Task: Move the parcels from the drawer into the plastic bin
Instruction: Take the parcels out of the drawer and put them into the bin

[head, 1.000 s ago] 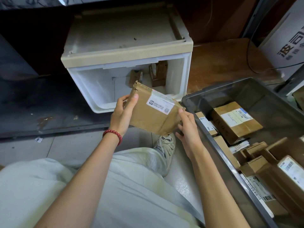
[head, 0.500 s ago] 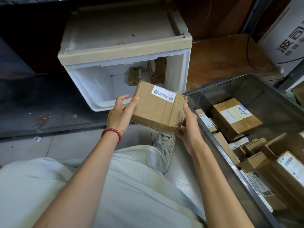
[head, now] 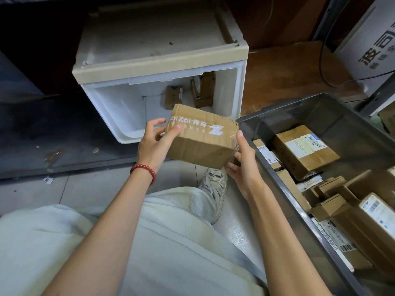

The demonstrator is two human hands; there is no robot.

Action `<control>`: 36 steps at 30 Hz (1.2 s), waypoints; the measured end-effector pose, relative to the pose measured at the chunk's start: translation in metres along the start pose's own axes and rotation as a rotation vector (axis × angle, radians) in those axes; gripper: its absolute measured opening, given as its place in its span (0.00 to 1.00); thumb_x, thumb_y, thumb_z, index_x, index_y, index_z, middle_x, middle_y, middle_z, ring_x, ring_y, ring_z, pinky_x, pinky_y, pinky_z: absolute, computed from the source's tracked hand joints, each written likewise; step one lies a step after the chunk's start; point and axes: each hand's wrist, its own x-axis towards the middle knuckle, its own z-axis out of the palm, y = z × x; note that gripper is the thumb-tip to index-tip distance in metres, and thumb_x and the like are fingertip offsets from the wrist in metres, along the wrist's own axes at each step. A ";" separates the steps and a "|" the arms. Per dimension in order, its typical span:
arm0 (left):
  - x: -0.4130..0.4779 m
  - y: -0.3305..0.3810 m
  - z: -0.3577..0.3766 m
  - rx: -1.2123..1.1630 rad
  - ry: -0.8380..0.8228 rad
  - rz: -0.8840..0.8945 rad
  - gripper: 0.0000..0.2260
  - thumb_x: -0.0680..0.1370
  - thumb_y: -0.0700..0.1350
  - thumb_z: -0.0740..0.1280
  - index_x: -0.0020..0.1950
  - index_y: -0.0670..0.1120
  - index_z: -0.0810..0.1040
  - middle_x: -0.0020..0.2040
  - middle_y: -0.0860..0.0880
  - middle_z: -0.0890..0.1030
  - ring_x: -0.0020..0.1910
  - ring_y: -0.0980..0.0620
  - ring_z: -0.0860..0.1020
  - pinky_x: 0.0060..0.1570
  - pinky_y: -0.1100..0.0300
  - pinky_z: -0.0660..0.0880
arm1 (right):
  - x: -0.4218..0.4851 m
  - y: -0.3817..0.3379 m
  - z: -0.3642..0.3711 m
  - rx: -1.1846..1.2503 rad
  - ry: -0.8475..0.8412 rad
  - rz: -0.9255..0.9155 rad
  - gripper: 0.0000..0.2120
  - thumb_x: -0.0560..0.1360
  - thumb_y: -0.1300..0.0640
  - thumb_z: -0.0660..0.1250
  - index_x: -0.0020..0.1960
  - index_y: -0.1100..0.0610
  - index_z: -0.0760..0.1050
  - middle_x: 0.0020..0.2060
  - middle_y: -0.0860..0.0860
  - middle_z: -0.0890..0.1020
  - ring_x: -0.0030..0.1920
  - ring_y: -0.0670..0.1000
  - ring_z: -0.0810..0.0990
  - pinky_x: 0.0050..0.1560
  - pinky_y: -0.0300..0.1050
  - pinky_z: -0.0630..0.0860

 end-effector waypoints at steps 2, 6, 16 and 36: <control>0.001 0.002 0.000 -0.044 -0.001 -0.002 0.21 0.74 0.59 0.68 0.64 0.56 0.69 0.60 0.56 0.77 0.58 0.56 0.74 0.48 0.62 0.69 | -0.001 0.000 0.001 0.013 -0.027 0.023 0.30 0.74 0.32 0.60 0.70 0.47 0.66 0.59 0.49 0.78 0.53 0.51 0.81 0.56 0.51 0.79; 0.000 0.007 0.002 -0.076 0.003 0.034 0.22 0.74 0.57 0.70 0.64 0.55 0.68 0.62 0.57 0.76 0.53 0.66 0.74 0.44 0.68 0.69 | 0.000 0.002 0.005 -0.072 -0.027 -0.028 0.31 0.74 0.33 0.62 0.72 0.46 0.65 0.49 0.43 0.75 0.37 0.41 0.69 0.38 0.39 0.68; -0.001 0.017 0.022 0.082 -0.093 0.182 0.19 0.74 0.50 0.71 0.60 0.55 0.67 0.57 0.59 0.74 0.50 0.65 0.74 0.42 0.68 0.73 | -0.009 -0.016 -0.024 -0.046 0.100 -0.229 0.21 0.78 0.50 0.65 0.70 0.45 0.68 0.49 0.42 0.83 0.52 0.41 0.82 0.50 0.43 0.78; 0.012 0.091 0.208 0.417 -0.435 0.489 0.22 0.71 0.46 0.75 0.60 0.56 0.69 0.61 0.52 0.76 0.58 0.50 0.75 0.57 0.50 0.75 | -0.025 -0.039 -0.159 0.174 0.579 -0.318 0.26 0.80 0.58 0.62 0.74 0.44 0.58 0.68 0.50 0.72 0.64 0.49 0.73 0.64 0.50 0.73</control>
